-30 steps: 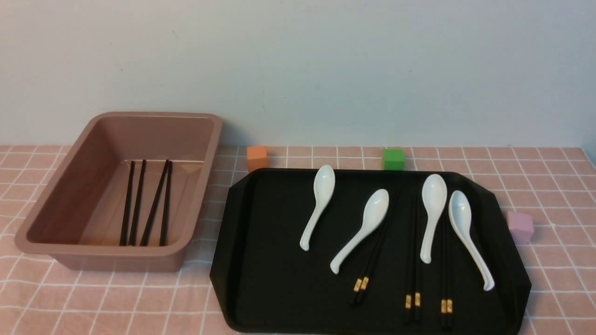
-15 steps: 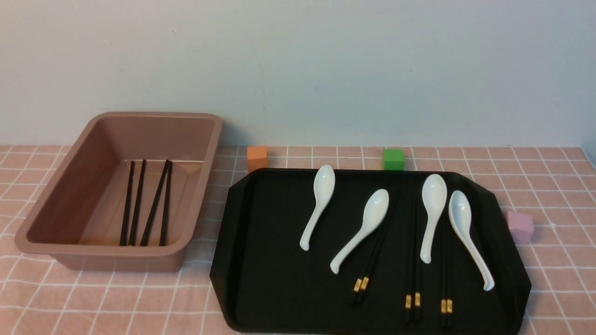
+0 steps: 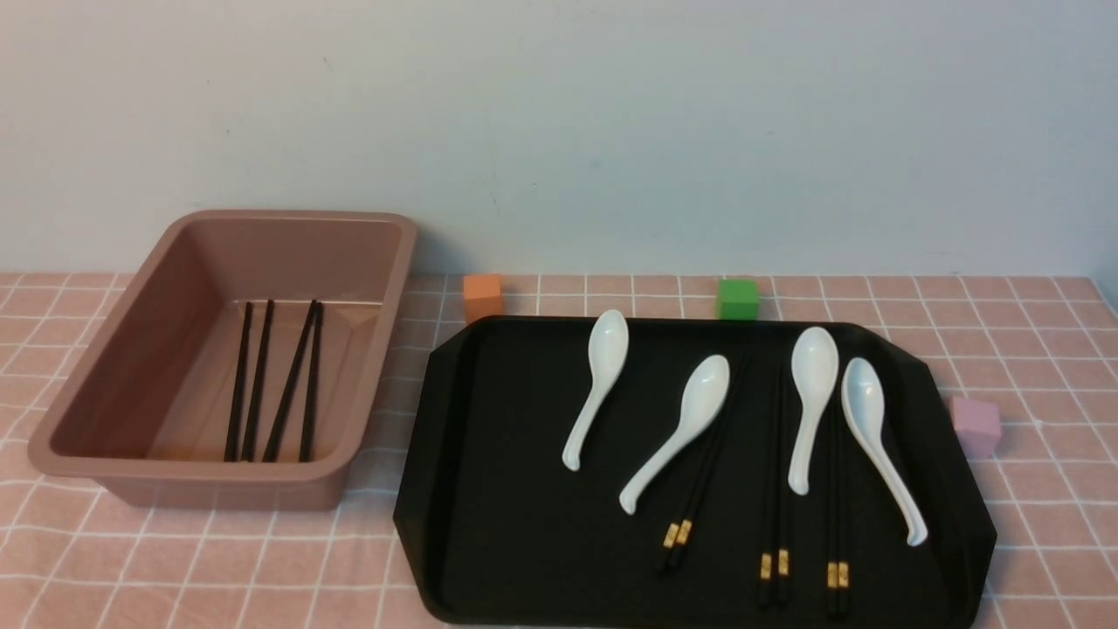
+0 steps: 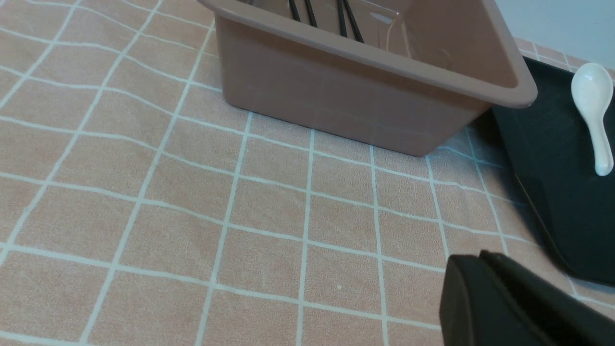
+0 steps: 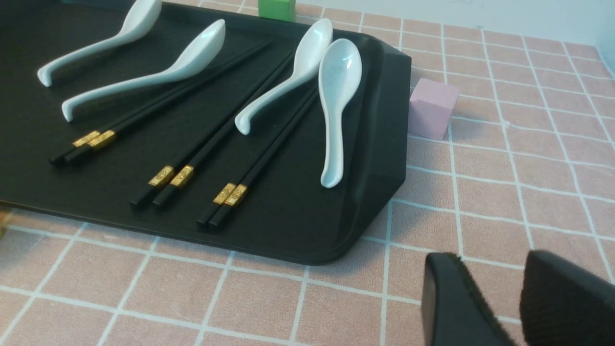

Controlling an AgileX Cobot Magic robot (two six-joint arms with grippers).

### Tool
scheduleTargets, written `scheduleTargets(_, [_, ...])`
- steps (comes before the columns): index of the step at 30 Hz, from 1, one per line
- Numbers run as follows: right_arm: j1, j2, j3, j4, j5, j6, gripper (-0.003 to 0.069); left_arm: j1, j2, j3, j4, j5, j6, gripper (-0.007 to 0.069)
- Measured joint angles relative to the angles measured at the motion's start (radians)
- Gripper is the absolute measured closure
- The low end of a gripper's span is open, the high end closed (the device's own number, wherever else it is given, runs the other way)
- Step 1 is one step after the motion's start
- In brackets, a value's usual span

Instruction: On pink tablecloth take chopsticks from black tray and put them in box.

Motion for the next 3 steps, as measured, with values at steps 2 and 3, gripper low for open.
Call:
scheduleTargets(2, [0.000, 0.000, 0.000, 0.000, 0.000, 0.000, 0.0419, 0.000, 0.000, 0.000, 0.000, 0.000, 0.000, 0.0603])
scheduleTargets(3, [0.000, 0.000, 0.000, 0.000, 0.000, 0.000, 0.0419, 0.000, 0.000, 0.000, 0.000, 0.000, 0.000, 0.0601])
